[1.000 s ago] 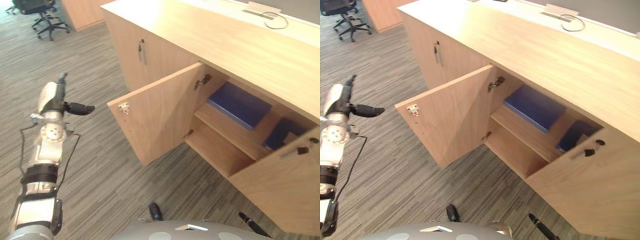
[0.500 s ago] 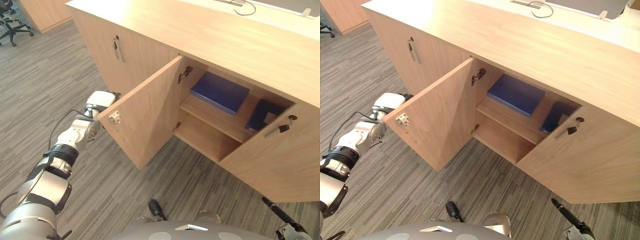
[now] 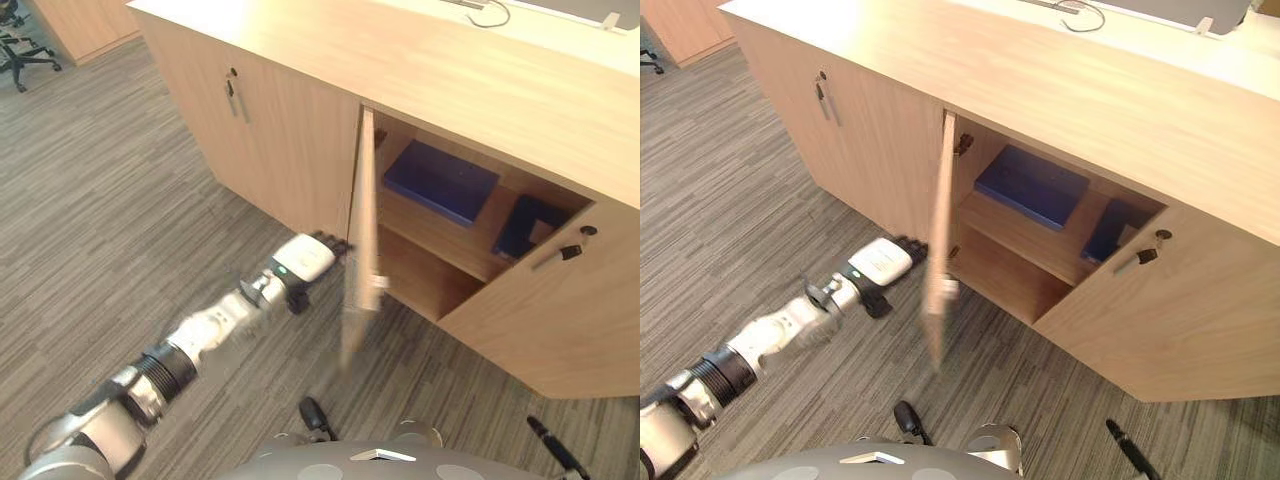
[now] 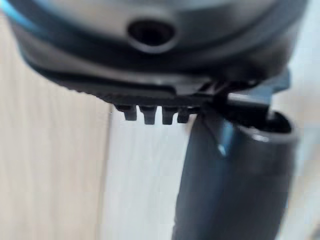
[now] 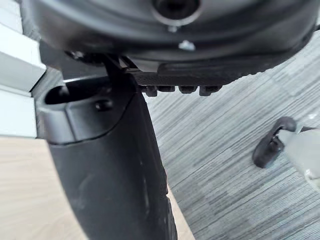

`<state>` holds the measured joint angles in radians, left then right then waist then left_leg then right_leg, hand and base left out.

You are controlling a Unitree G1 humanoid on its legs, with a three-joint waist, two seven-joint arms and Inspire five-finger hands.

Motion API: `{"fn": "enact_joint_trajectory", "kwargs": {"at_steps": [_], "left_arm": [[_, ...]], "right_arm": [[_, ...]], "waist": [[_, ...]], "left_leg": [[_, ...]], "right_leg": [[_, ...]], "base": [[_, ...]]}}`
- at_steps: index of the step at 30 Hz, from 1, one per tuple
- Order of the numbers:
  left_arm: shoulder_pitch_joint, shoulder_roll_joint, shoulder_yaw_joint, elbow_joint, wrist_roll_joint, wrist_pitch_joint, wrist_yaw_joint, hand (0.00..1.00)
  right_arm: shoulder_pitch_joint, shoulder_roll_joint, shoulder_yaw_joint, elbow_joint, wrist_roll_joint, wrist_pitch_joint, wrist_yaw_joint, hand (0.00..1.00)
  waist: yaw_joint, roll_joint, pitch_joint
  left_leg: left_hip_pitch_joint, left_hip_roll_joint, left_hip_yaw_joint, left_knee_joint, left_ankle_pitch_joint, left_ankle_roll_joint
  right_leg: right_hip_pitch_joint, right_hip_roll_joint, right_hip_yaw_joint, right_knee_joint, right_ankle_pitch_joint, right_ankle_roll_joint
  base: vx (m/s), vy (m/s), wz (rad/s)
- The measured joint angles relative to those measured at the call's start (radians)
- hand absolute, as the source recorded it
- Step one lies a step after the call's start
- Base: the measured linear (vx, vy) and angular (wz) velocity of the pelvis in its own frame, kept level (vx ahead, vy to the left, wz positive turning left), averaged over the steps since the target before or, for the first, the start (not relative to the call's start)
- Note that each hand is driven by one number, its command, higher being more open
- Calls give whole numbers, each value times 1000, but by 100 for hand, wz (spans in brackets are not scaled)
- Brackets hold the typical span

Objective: Walk over to the cabinet, pick up the folder, carry it to the office cabinet, place the folder inside the office cabinet, then close the office cabinet door

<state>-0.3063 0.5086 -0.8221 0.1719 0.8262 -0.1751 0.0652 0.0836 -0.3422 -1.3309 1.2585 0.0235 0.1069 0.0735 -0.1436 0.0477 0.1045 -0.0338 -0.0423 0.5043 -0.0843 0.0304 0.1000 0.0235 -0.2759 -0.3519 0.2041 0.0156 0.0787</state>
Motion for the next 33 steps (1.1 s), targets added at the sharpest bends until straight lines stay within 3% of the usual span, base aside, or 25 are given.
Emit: {"fn": "enact_joint_trajectory", "kwargs": {"at_steps": [2, 5, 8, 13, 15, 16, 17, 18, 19, 20, 21, 22, 23, 25, 28, 29, 32, 33], "left_arm": [[69, -97, -111, -41, -87, -74, -82, 100], [179, -197, -170, -66, -202, -140, -198, 100], [201, -229, -172, -66, -277, -147, -248, 100], [226, -219, -90, -62, -354, -101, -298, 100], [292, -223, -32, -61, -447, -66, -317, 100], [338, -228, 25, -49, -523, -49, -330, 100], [374, -296, 116, 49, -585, -24, -338, 100], [385, -327, 163, 95, -664, 7, -335, 100], [394, -380, 280, 189, -786, 56, -312, 100], [387, -411, 374, 257, -891, 103, -255, 100], [386, -419, 413, 280, -927, 118, -232, 100], [388, -426, 480, 309, -992, 145, -187, 100], [395, -418, 518, 317, -1039, 162, -153, 100], [422, -414, 592, 309, -1102, 170, -105, 100], [468, -404, 692, 286, -1108, 161, -92, 100], [478, -401, 711, 287, -1108, 154, -102, 100], [503, -395, 831, 343, -1148, 141, -164, 100], [500, -397, 861, 377, -1149, 133, -171, 100]], "right_arm": [[43, 0, -154, 0, -107, 19, 8, 100], [78, -34, -292, 0, -228, 34, 30, 100], [116, -95, -353, -1, -276, 37, 48, 100], [125, -156, -322, -17, -293, 34, 79, 100], [122, -136, -268, -15, -291, 34, 85, 100], [126, -97, -216, -16, -288, 34, 85, 100], [132, -52, -148, -21, -281, 28, 82, 100], [137, -25, -121, -22, -256, 27, 74, 100], [138, 39, -69, -21, -219, 34, 69, 100], [140, 110, 7, -21, -173, 41, 61, 100], [141, 139, 46, -21, -158, 46, 57, 100], [141, 182, 130, -21, -128, 57, 47, 100], [140, 206, 199, -24, -108, 59, 41, 100], [137, 238, 374, -80, -70, 58, 19, 100], [98, 223, 588, -206, -11, 23, -8, 100], [87, 220, 615, -227, -6, 13, -11, 100], [10, 219, 678, -281, 3, -25, -13, 100], [-6, 223, 686, -280, 2, -29, -13, 100]], "waist": [[-7, -16, -3], [-32, -30, 0], [-46, -29, -2], [-54, -23, -9], [-57, -30, -23], [-59, -76, -31], [-66, -75, -39], [-66, -77, -44], [-65, -82, -47], [-62, -82, -49], [-56, -77, -50], [-42, -64, -43], [-26, -57, -35], [14, -53, -31], [93, -40, -26], [99, -38, -25], [136, -36, -16], [141, -41, -14]], "left_leg": [[15, -2, -11, 0, -6, 2], [25, 0, -1, -1, -18, -7], [34, 2, 29, -5, -37, -20], [-5, 3, 96, -6, -46, -26], [-25, 7, 125, -6, -52, -63], [-37, -8, 142, 34, -36, -31], [-36, 1, 155, 28, -38, -53], [-35, 6, 160, 27, -34, -59], [-54, 40, 172, 88, -47, -51], [-113, 112, 171, 240, -108, -55], [-139, 156, 168, 326, -137, -49], [-177, 242, 143, 485, -187, -44], [-189, 284, 108, 571, -206, -44], [-204, 304, -13, 659, -210, -47], [-194, 244, -230, 648, -205, -87], [-187, 235, -255, 635, -211, -97], [-155, 169, -407, 572, -260, -171], [-150, 158, -408, 560, -267, -177]], "right_leg": [[13, 0, 1, 7, 0, 0], [12, 1, 10, 8, 0, 0], [6, 2, 34, 1, -1, -1], [-56, 5, 69, -41, -8, -11], [-85, 18, 110, -68, -52, -11], [-87, 0, 143, -85, -121, 49], [-100, 4, 149, -63, -125, 78], [-106, 10, 154, -58, -126, 78], [-113, 23, 165, -48, -130, 75], [-109, 48, 165, -48, -130, 74], [-108, 65, 165, -47, -128, 72], [-91, 100, 168, -39, -130, 54], [-76, 124, 173, -23, -137, 39], [-65, 138, 198, 8, -166, 21], [-81, 133, 276, 23, -171, 24], [-83, 131, 283, 25, -171, 25], [-102, 129, 332, 28, -159, 43], [-103, 127, 337, 23, -153, 50]], "base": [[90, -92, 4], [52, -91, -14], [-2, -72, -34], [-50, -60, -56], [-59, -99, -56], [-41, -126, -40], [-34, -123, -32], [-31, -117, -23], [18, -139, -17], [15, -163, -19], [-9, -170, -23], [-14, -114, -31], [-26, -88, -35], [-36, -39, -39], [-21, 64, -61], [-15, 114, -32], [-27, 138, -31], [-14, 79, -25]]}}
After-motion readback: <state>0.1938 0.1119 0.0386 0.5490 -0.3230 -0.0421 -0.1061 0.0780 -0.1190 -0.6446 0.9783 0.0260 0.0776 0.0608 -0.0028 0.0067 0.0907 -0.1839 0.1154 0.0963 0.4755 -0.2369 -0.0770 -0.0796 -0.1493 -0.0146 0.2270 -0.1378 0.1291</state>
